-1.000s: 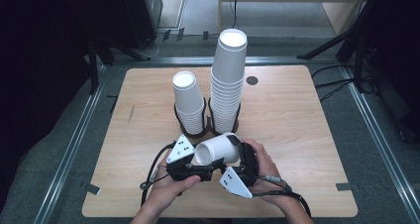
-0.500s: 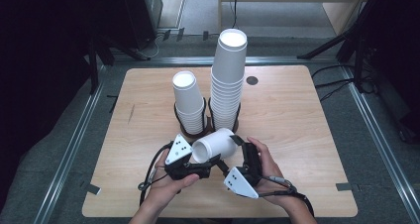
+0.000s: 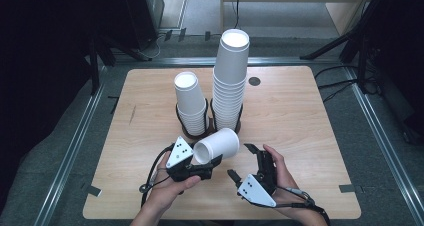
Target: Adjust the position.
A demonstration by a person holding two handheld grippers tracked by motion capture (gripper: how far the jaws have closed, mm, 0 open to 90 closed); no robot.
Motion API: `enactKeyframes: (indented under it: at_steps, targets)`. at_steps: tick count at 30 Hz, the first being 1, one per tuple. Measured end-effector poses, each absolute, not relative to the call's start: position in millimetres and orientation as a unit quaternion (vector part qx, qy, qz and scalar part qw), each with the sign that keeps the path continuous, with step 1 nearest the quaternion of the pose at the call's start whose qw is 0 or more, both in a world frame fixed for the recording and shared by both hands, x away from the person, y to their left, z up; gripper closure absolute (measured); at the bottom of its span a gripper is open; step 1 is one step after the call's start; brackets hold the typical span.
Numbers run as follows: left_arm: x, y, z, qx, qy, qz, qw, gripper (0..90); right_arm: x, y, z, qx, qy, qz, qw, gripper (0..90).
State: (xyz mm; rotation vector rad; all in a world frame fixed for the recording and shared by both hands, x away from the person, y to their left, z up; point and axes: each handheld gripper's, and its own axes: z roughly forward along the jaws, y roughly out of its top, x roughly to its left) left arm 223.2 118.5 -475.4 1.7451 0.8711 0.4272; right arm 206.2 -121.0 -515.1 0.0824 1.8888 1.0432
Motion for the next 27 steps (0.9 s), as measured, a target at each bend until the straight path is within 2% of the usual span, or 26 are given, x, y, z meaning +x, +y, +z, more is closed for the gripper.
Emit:
enactKeyframes:
  at_steps: [12, 27]
  targets:
    - [223.5, 120.0, -475.8, 0.716, 0.380, 0.179, 0.558, 22.9, 197.0, -141.0, -518.0, 0.125, 0.752, 0.460, 0.456, 3.0]
    - [221.3, 118.0, -472.8, 0.706, 0.372, 0.191, 0.571, 23.0, 194.3, -144.8, -510.8, 0.273, 0.690, 0.550, 0.383, 2.2]
